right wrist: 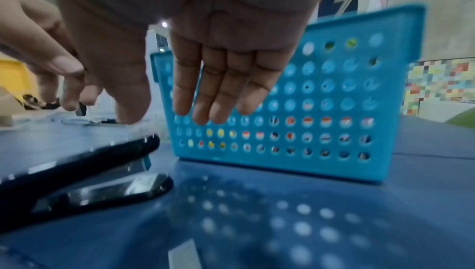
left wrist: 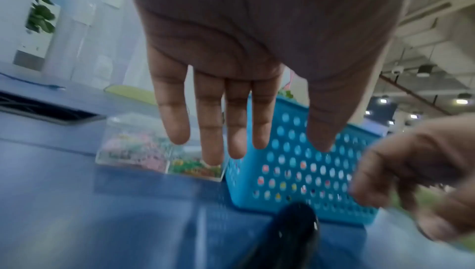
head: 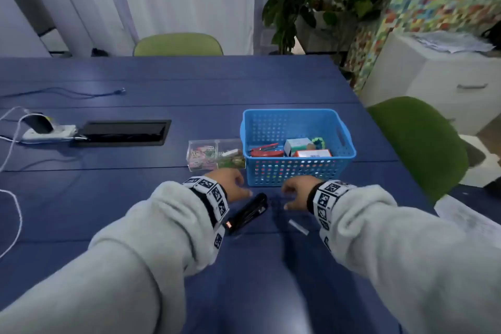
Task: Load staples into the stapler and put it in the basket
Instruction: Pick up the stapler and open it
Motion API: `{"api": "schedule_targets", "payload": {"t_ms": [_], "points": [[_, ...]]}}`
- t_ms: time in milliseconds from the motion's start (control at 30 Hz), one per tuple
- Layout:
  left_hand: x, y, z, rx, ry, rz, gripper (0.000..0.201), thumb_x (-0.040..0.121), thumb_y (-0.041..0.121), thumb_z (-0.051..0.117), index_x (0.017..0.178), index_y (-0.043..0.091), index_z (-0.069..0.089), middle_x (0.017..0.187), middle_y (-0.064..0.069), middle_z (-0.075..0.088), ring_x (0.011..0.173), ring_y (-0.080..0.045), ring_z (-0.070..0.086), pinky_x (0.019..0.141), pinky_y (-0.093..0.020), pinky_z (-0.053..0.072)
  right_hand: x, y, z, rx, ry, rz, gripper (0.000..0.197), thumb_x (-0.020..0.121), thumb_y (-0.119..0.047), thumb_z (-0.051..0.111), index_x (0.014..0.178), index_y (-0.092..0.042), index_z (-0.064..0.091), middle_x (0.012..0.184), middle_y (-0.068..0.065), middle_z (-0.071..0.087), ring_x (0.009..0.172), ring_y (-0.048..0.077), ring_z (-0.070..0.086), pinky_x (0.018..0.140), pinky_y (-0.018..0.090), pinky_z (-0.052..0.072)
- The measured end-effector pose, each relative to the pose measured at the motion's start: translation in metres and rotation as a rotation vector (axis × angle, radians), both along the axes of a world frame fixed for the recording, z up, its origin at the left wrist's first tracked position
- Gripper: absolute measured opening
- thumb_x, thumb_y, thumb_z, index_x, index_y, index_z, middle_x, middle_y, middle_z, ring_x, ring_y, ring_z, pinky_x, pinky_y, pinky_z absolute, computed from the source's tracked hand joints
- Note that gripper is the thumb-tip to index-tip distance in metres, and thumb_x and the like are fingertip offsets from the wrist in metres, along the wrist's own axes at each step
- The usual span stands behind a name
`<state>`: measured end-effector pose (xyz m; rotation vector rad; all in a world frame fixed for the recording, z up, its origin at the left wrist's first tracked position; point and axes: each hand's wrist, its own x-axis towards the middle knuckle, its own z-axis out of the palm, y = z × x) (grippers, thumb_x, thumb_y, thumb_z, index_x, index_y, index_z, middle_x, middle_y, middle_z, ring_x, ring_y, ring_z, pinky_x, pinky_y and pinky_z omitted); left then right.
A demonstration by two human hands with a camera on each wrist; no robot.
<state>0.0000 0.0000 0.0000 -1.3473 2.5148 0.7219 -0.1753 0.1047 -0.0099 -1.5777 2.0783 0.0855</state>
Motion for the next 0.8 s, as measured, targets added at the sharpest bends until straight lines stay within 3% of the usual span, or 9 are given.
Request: {"api": "schedule_targets", "payload": {"t_ms": [167, 400, 600, 700, 800], "points": [[-0.009, 0.009, -0.028, 0.086, -0.119, -0.029, 0.064, 0.068, 0.051, 0.073, 0.122, 0.022, 0.054, 0.124, -0.003, 0.063, 0.112, -0.025, 0.060, 0.092, -0.033, 0.047, 0.013, -0.023, -0.024, 0.061, 0.018, 0.055, 0.052, 0.072, -0.028, 0.074, 0.119, -0.018, 0.057, 0.126, 0.007, 0.061, 0.113, 0.026, 0.058, 0.095, 0.032, 0.047], [-0.021, 0.019, -0.049, 0.107, -0.146, -0.087, 0.038, 0.072, 0.034, 0.071, 0.106, 0.020, 0.062, 0.107, -0.006, 0.070, 0.097, -0.027, 0.066, 0.078, -0.033, 0.051, 0.021, -0.044, -0.051, 0.126, -0.001, 0.141, 0.051, 0.073, -0.025, 0.075, 0.120, -0.014, 0.057, 0.125, 0.010, 0.059, 0.113, 0.029, 0.058, 0.099, 0.037, 0.048], [-0.015, 0.022, -0.039, 0.087, -0.023, -0.097, 0.025, 0.074, 0.031, 0.067, 0.096, 0.022, 0.061, 0.102, -0.004, 0.069, 0.093, -0.027, 0.066, 0.079, -0.035, 0.053, 0.024, -0.046, -0.061, 0.163, 0.004, 0.117, 0.044, 0.074, -0.030, 0.073, 0.114, -0.017, 0.059, 0.122, 0.010, 0.056, 0.111, 0.029, 0.058, 0.092, 0.032, 0.047], [-0.005, 0.021, -0.028, 0.099, 0.087, -0.056, 0.028, 0.072, 0.022, 0.069, 0.098, 0.022, 0.059, 0.100, -0.002, 0.067, 0.094, -0.025, 0.063, 0.077, -0.030, 0.050, 0.019, -0.037, -0.064, 0.161, 0.005, 0.098, 0.044, 0.073, -0.034, 0.075, 0.109, -0.013, 0.060, 0.109, 0.009, 0.056, 0.108, 0.029, 0.058, 0.091, 0.033, 0.047], [0.011, 0.016, -0.026, 0.117, 0.208, 0.038, 0.021, 0.068, 0.019, 0.070, 0.079, 0.024, 0.053, 0.082, 0.000, 0.063, 0.081, -0.023, 0.061, 0.072, -0.033, 0.053, 0.014, -0.029, -0.067, 0.150, 0.017, 0.075, 0.040, 0.073, -0.035, 0.074, 0.105, -0.012, 0.062, 0.101, 0.007, 0.055, 0.106, 0.030, 0.059, 0.088, 0.032, 0.047]]}}
